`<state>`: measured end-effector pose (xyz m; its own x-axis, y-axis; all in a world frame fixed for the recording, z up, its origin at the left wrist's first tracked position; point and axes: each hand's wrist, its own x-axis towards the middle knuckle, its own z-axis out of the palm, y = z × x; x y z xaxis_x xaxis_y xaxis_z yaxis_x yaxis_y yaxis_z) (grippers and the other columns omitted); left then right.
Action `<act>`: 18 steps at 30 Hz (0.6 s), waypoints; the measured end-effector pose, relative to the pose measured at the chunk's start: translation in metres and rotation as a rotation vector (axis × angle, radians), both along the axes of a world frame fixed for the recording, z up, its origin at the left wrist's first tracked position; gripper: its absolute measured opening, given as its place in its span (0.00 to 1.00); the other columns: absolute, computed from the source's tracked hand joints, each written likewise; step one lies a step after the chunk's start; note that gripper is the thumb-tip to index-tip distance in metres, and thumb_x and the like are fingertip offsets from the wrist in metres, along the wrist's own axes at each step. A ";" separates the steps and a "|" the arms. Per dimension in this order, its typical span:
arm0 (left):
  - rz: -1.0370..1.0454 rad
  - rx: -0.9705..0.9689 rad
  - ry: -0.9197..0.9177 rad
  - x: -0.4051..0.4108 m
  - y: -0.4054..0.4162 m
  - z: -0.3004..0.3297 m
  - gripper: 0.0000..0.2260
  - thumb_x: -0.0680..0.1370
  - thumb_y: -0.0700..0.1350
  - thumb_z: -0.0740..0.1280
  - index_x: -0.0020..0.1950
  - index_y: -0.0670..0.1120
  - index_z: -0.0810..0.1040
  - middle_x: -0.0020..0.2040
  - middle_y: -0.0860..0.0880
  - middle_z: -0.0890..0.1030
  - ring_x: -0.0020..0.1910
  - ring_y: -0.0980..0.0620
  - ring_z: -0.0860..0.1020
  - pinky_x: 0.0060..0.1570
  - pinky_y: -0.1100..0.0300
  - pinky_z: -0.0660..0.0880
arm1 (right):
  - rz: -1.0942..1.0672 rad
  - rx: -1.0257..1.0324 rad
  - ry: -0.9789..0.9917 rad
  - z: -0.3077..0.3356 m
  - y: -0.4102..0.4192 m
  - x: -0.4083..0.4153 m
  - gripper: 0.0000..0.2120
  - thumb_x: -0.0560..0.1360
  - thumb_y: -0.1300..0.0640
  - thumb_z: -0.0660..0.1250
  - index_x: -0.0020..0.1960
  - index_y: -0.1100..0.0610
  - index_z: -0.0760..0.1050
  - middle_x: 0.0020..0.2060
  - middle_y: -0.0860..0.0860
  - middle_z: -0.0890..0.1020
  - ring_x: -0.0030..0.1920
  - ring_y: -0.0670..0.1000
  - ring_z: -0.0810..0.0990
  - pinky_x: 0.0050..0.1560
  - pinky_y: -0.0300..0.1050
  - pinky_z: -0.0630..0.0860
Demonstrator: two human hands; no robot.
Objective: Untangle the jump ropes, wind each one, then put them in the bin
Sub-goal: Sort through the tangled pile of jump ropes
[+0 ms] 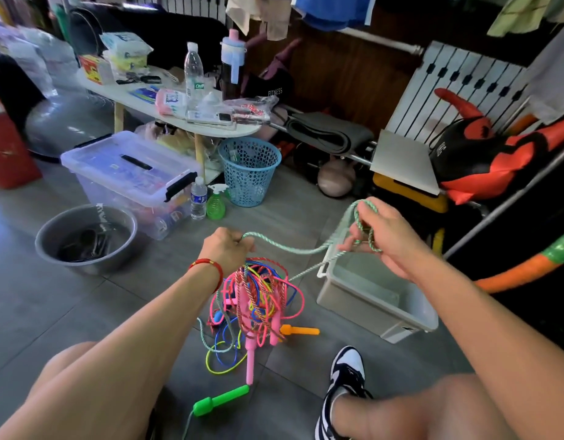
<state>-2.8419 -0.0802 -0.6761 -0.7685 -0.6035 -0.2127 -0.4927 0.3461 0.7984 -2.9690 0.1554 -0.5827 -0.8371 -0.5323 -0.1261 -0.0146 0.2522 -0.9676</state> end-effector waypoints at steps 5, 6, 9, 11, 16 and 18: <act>0.036 -0.012 0.024 -0.003 -0.004 -0.002 0.16 0.82 0.51 0.63 0.41 0.47 0.85 0.43 0.43 0.83 0.39 0.47 0.77 0.41 0.62 0.69 | 0.381 1.024 0.938 -0.004 -0.002 -0.007 0.15 0.76 0.37 0.66 0.51 0.47 0.67 0.43 0.54 0.83 0.45 0.61 0.81 0.41 0.51 0.74; 0.048 -0.005 0.038 -0.004 -0.005 -0.002 0.16 0.82 0.52 0.63 0.42 0.47 0.85 0.43 0.43 0.83 0.39 0.47 0.78 0.39 0.61 0.69 | 0.462 1.172 1.002 -0.006 -0.001 -0.007 0.19 0.73 0.34 0.67 0.55 0.46 0.70 0.48 0.53 0.83 0.49 0.61 0.81 0.42 0.49 0.72; 0.076 0.023 0.083 -0.006 -0.008 -0.003 0.16 0.82 0.53 0.63 0.40 0.48 0.84 0.41 0.43 0.85 0.45 0.45 0.82 0.43 0.60 0.71 | 0.630 1.462 1.023 -0.011 0.008 -0.005 0.19 0.73 0.35 0.69 0.58 0.45 0.79 0.54 0.50 0.83 0.57 0.58 0.80 0.43 0.45 0.67; 0.063 0.037 0.077 -0.006 -0.007 -0.003 0.16 0.81 0.54 0.63 0.39 0.48 0.84 0.39 0.45 0.85 0.45 0.45 0.81 0.43 0.59 0.71 | 0.626 1.376 0.868 -0.012 0.015 -0.009 0.14 0.75 0.39 0.69 0.55 0.46 0.80 0.51 0.50 0.83 0.55 0.56 0.80 0.44 0.45 0.67; -0.049 -0.074 -0.059 -0.008 0.007 -0.006 0.11 0.77 0.50 0.70 0.52 0.42 0.82 0.47 0.42 0.82 0.49 0.42 0.79 0.45 0.60 0.69 | 0.421 0.561 0.325 -0.016 0.008 -0.008 0.08 0.79 0.52 0.69 0.49 0.57 0.82 0.44 0.57 0.85 0.45 0.57 0.83 0.50 0.59 0.78; -0.114 -0.061 -0.067 -0.008 0.020 -0.005 0.23 0.73 0.48 0.75 0.65 0.45 0.74 0.53 0.43 0.82 0.52 0.45 0.79 0.48 0.61 0.71 | 0.337 0.346 0.116 -0.017 -0.003 -0.001 0.09 0.82 0.58 0.66 0.49 0.63 0.79 0.48 0.62 0.85 0.48 0.60 0.85 0.54 0.60 0.80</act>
<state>-2.8495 -0.0606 -0.6807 -0.8181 -0.5265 -0.2314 -0.4990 0.4497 0.7408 -2.9700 0.1525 -0.5996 -0.6449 -0.7188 -0.2597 -0.2529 0.5213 -0.8150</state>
